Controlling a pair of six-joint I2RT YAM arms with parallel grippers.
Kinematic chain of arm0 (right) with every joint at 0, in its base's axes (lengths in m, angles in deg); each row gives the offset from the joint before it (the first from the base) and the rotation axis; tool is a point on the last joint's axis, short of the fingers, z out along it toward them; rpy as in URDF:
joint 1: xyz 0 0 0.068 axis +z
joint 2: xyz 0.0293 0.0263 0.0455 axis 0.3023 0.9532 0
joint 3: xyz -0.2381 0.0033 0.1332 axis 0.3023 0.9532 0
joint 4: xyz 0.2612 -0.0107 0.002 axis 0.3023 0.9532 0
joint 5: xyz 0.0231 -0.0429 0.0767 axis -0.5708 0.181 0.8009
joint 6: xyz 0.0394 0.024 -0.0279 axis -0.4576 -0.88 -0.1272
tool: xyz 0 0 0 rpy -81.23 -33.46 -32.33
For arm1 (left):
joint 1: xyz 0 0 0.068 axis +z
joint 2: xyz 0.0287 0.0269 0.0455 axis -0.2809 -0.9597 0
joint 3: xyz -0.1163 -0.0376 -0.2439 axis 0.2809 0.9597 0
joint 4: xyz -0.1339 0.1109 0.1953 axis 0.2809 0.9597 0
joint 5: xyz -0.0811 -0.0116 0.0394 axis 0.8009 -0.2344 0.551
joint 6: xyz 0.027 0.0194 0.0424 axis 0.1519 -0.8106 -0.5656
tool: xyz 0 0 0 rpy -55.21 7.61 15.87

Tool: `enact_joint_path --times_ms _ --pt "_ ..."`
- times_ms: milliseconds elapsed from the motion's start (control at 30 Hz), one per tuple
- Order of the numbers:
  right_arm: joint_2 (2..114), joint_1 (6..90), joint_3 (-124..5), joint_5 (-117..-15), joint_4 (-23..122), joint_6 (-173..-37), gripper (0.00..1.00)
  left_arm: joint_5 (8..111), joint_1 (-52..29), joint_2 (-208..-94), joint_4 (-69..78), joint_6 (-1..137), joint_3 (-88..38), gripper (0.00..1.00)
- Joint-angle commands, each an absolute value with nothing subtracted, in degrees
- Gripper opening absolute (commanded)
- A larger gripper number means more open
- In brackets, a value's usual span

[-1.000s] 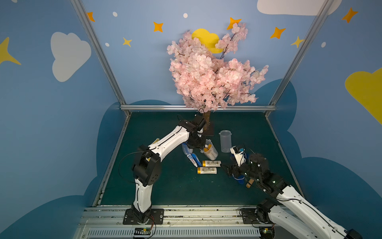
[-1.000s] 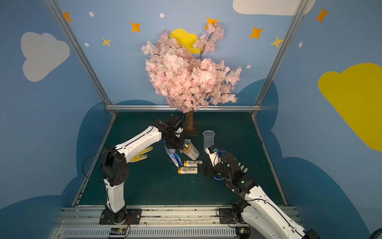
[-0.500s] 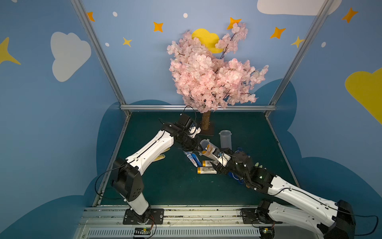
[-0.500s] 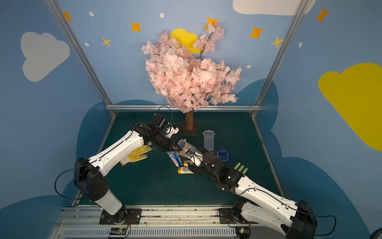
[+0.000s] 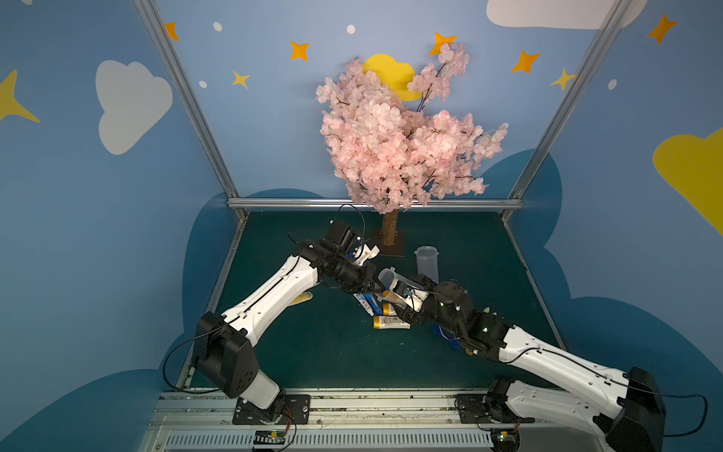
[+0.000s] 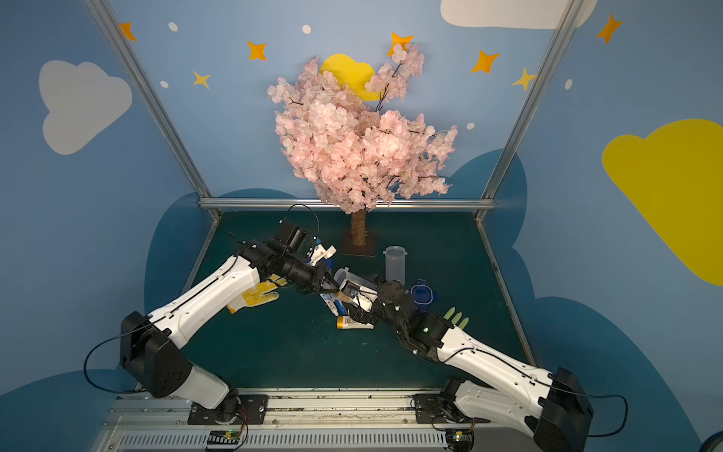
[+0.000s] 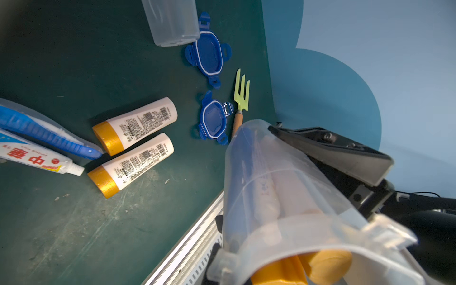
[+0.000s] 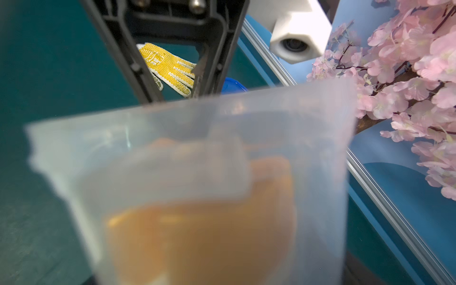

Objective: Take out toiletry kits
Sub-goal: Pick up the container from the center of the board.

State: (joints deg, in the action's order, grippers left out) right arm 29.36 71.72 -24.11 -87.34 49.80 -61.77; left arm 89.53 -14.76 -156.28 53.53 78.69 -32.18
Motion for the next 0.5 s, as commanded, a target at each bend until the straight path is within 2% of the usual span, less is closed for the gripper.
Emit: enact_joint_path --times_ms 0,67,167,233,267,300,400,467 --pt "30.9 71.6 -26.1 -86.9 48.1 -61.3 0.84 97.2 -14.5 -156.3 49.5 79.4 -32.2 0.03" --pt "31.5 71.7 -26.5 -87.0 47.9 -61.3 0.81 97.5 -14.7 -156.4 49.5 79.6 -31.9 0.03" --pt "31.9 71.7 -27.7 -87.1 50.1 -62.7 0.66 97.6 -14.7 -156.1 49.3 79.6 -31.0 0.03" --pt "32.2 71.6 -28.6 -87.6 52.2 -64.4 0.51 96.9 -14.6 -155.8 49.7 79.6 -30.7 0.03" --pt "32.3 71.6 -29.0 -87.6 53.3 -65.0 0.46 96.3 -14.5 -155.8 50.1 79.6 -30.6 0.06" --pt "32.3 71.6 -29.3 -87.6 54.5 -66.2 0.43 95.2 -14.5 -155.7 50.7 79.4 -30.6 0.13" --pt "32.5 71.6 -30.0 -88.7 58.5 -73.2 0.39 90.0 -14.4 -154.7 52.5 79.5 -30.2 0.46" --pt "33.0 71.3 -31.8 -87.5 65.4 -78.1 0.37 85.2 -14.3 -152.9 52.6 79.6 -29.2 0.55"
